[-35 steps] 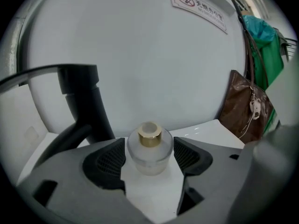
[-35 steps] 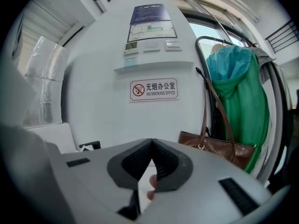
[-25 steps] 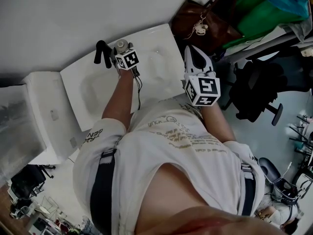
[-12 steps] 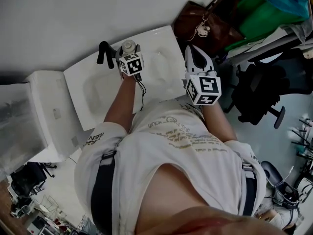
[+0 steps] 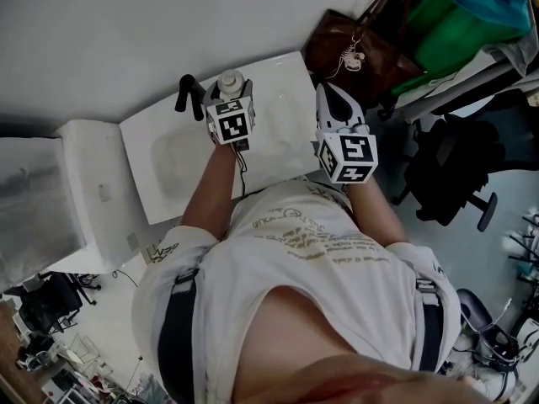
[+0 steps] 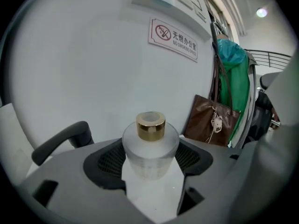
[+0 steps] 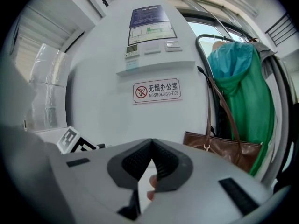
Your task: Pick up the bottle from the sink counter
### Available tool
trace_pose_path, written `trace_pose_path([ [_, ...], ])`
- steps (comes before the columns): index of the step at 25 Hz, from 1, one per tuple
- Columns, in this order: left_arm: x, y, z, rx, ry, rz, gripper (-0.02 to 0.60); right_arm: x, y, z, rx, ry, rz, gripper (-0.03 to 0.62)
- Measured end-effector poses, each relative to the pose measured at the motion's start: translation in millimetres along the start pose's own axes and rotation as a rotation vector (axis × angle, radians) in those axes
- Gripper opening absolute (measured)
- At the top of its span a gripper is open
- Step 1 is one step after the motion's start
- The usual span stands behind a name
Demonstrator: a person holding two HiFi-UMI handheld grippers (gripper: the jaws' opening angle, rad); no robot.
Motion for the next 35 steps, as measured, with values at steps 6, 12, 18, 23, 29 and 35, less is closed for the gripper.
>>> trace_pose_path([
  [6,11.8,47.9,-24.4,0.026,-0.06,0.005,0.333,-6.5,-2.3,-1.2,0.012,-0.006,-0.034,0.021],
  [12,27.1,84.3,-28.0,0.067,-0.083,0.039,0.333,-16.8,-7.8,-2.2,0.019,0.004,-0.074,0.021],
  [18,34.1,109.7,-27.4,0.088,-0.097,0.052,0.333,-25.4,-12.2,-4.4,0.034,0.015,-0.109,0.021],
  [23,38.6,119.6,-24.1,0.094,-0.097,0.066,0.333,-30.2,-17.7,-6.7,0.044,0.03,-0.124,0.02],
  [29,33.7,122.8,-18.8,0.085,-0.079,0.055,0.333,-37.3,-23.6,-7.4,0.039,0.04,-0.157,0.02],
  [35,27.7,122.8,-16.9,0.072,-0.04,0.067,0.333,-41.8,-27.6,-9.2,0.041,0.037,-0.176,0.02],
])
Point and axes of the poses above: the fingertips, and each gripper's own axes: y backward along the fingers, x to its right, z out of its underside, the point moved 7 cm from there along y, backward along the fingers, and after that the axes turned 10 degrees about -x, right-handed, at the moved point
